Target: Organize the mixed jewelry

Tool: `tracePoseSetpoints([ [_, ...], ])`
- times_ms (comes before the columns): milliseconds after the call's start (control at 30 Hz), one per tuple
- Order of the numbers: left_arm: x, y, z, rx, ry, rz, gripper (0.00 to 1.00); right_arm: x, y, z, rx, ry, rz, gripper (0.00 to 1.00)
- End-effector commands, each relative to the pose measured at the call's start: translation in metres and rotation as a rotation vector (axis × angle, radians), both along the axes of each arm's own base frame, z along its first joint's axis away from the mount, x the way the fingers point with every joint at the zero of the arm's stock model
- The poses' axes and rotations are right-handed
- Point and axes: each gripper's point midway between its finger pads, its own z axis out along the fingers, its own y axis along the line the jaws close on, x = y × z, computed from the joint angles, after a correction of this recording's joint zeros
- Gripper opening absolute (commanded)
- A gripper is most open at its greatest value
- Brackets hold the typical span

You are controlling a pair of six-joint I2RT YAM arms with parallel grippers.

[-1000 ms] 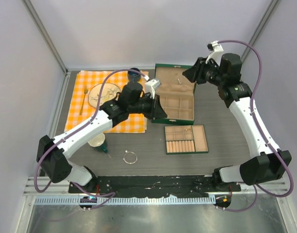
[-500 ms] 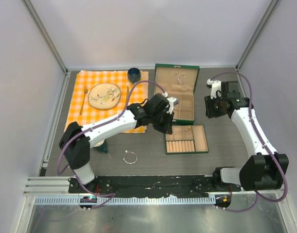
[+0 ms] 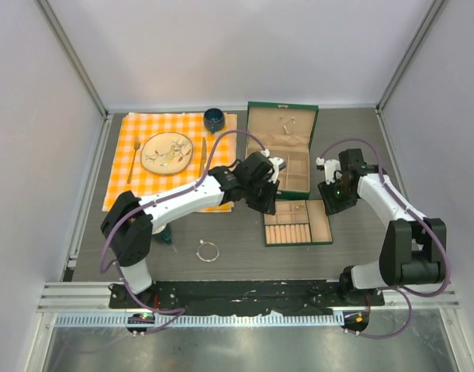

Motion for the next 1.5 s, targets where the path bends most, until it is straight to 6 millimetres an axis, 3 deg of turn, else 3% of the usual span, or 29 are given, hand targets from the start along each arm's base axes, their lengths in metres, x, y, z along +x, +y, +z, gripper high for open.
tracePoseSetpoints([
  [0,0.01,-0.01,0.007,-0.026,-0.032,0.006,0.0,0.007,0.006,-0.015,0.03,-0.001,0.037,0.44],
  [167,0.013,-0.009,0.0,-0.011,-0.043,0.01,0.0,0.007,0.002,-0.038,0.009,0.021,0.042,0.39],
  [467,0.013,-0.01,-0.022,-0.012,-0.023,0.029,0.0,0.005,0.005,-0.044,0.021,0.029,0.061,0.24],
  [633,0.014,-0.007,-0.027,-0.006,-0.029,0.05,0.0,0.003,0.011,-0.039,0.034,0.006,0.092,0.23],
  [800,0.002,-0.006,-0.046,0.016,-0.015,0.047,0.0,0.004,0.023,-0.03,0.045,-0.004,0.124,0.24],
  [1067,-0.004,-0.006,-0.047,0.028,-0.02,0.046,0.0,0.005,0.043,-0.015,0.081,0.005,0.132,0.22],
  [1467,-0.006,0.006,-0.041,0.03,-0.041,0.067,0.0,0.013,0.072,-0.011,0.076,0.037,0.093,0.01],
])
